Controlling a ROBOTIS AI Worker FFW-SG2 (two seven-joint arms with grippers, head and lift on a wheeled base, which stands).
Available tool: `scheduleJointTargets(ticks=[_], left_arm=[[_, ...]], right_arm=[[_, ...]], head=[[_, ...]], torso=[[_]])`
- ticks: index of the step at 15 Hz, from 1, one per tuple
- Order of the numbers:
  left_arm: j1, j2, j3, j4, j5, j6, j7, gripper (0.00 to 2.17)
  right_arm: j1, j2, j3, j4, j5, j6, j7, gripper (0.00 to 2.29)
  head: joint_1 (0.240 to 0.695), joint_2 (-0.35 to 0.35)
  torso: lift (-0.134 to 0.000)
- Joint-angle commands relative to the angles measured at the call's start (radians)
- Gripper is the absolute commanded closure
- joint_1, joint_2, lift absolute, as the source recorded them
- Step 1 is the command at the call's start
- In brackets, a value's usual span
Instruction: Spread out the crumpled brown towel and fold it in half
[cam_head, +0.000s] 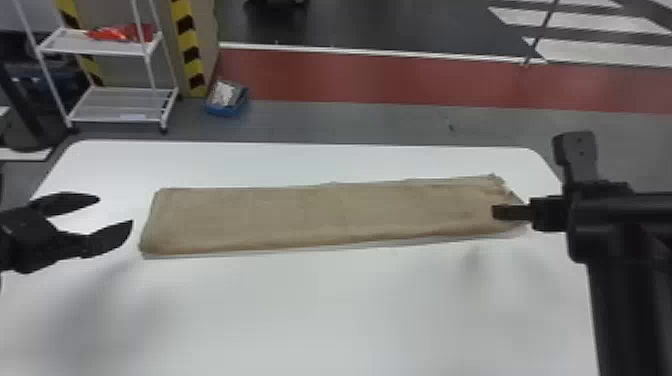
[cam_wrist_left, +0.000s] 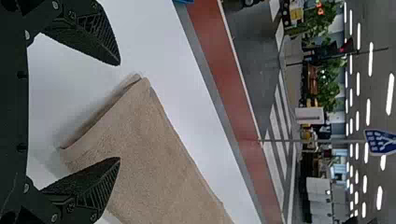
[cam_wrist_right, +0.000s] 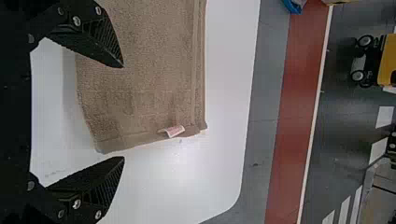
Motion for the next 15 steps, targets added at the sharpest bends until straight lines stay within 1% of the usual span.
scheduleJointTargets(ticks=[1, 2, 3, 4, 5, 7, 9, 11, 12, 15], left_arm=[[0.129, -0.083, 0.12, -0.155, 0.042, 0.04, 0.022, 0.18], [0.181, -0.127, 0.16, -0.218, 0.075, 0.04, 0.029, 0.18], [0.233, -0.164, 0.197, -0.275, 0.118, 0.049, 0.039, 0.18], [0.27, -0.186, 0.207, -0.327, 0.124, 0.095, 0.051, 0.18], [0.291, -0.196, 0.207, -0.361, 0.121, 0.129, 0.059, 0.18], [0.316, -0.209, 0.206, -0.407, 0.108, 0.203, 0.059, 0.18], [0.32, -0.209, 0.203, -0.418, 0.101, 0.246, 0.059, 0.18], [0.322, -0.216, 0.184, -0.427, 0.075, 0.246, 0.06, 0.18], [0.322, -0.222, 0.183, -0.427, 0.07, 0.246, 0.062, 0.18], [0.311, -0.222, 0.181, -0.427, 0.061, 0.246, 0.063, 0.18]], right_arm=[[0.072, -0.006, -0.012, -0.076, -0.058, 0.015, 0.0, 0.2], [0.098, -0.008, -0.023, -0.093, -0.075, 0.003, -0.004, 0.2], [0.131, -0.009, -0.036, -0.116, -0.094, -0.012, -0.005, 0.2], [0.161, -0.009, -0.05, -0.132, -0.114, -0.037, -0.007, 0.2], [0.178, -0.009, -0.052, -0.145, -0.128, -0.046, -0.007, 0.2], [0.207, -0.012, -0.052, -0.169, -0.147, -0.055, -0.005, 0.2], [0.227, -0.02, -0.047, -0.195, -0.151, -0.058, -0.005, 0.2], [0.227, -0.034, -0.033, -0.205, -0.156, -0.043, -0.004, 0.2], [0.227, -0.034, -0.03, -0.208, -0.157, -0.043, -0.004, 0.2], [0.221, -0.034, -0.021, -0.209, -0.157, -0.04, -0.01, 0.2]], head=[[0.695, -0.079], [0.695, -0.072], [0.695, -0.068], [0.695, -0.067], [0.695, -0.073], [0.695, -0.081], [0.695, -0.087], [0.695, -0.092], [0.695, -0.093], [0.695, -0.098]], torso=[[-0.123], [-0.123], [-0.123], [-0.123], [-0.123], [-0.123], [-0.123], [-0.123], [-0.123], [-0.123]])
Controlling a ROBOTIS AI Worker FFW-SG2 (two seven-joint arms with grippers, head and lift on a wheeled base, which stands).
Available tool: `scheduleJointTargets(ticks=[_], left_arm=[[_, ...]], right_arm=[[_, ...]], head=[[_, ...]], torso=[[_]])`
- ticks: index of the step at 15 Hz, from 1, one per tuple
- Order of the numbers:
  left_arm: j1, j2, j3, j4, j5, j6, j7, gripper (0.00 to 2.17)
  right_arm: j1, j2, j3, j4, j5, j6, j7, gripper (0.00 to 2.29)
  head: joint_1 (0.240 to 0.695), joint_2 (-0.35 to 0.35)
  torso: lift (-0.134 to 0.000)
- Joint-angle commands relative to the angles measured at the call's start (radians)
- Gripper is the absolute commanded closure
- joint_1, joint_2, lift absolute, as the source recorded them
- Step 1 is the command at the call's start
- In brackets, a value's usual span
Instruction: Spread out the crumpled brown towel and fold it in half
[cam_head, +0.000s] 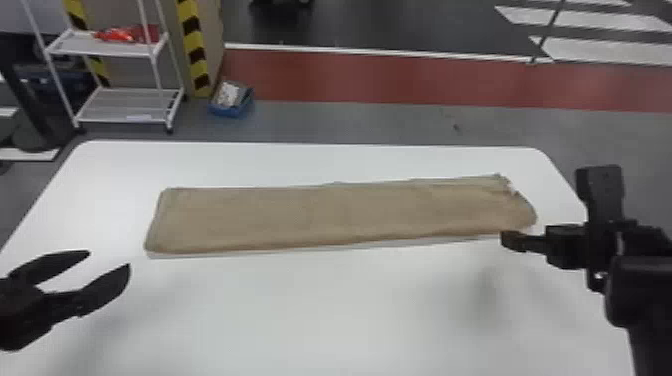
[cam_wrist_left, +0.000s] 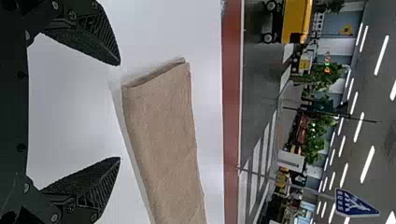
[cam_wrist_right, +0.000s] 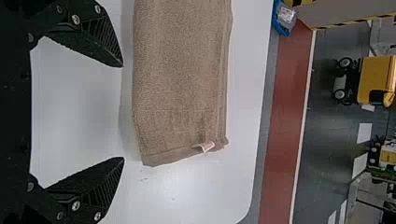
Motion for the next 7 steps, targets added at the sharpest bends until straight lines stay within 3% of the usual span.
scheduleJointTargets(ticks=[1, 7], left_arm=[[-0.015, 0.001, 0.0, 0.0, -0.012, 0.0, -0.001, 0.18], [-0.04, 0.003, 0.007, 0.011, -0.022, 0.0, 0.001, 0.18]], right_arm=[[-0.013, 0.0, 0.009, 0.0, 0.0, 0.001, -0.001, 0.2], [-0.036, 0.0, 0.027, 0.004, 0.0, 0.001, -0.01, 0.2]], head=[[0.695, -0.097], [0.695, -0.078]], torso=[[-0.123], [-0.123]])
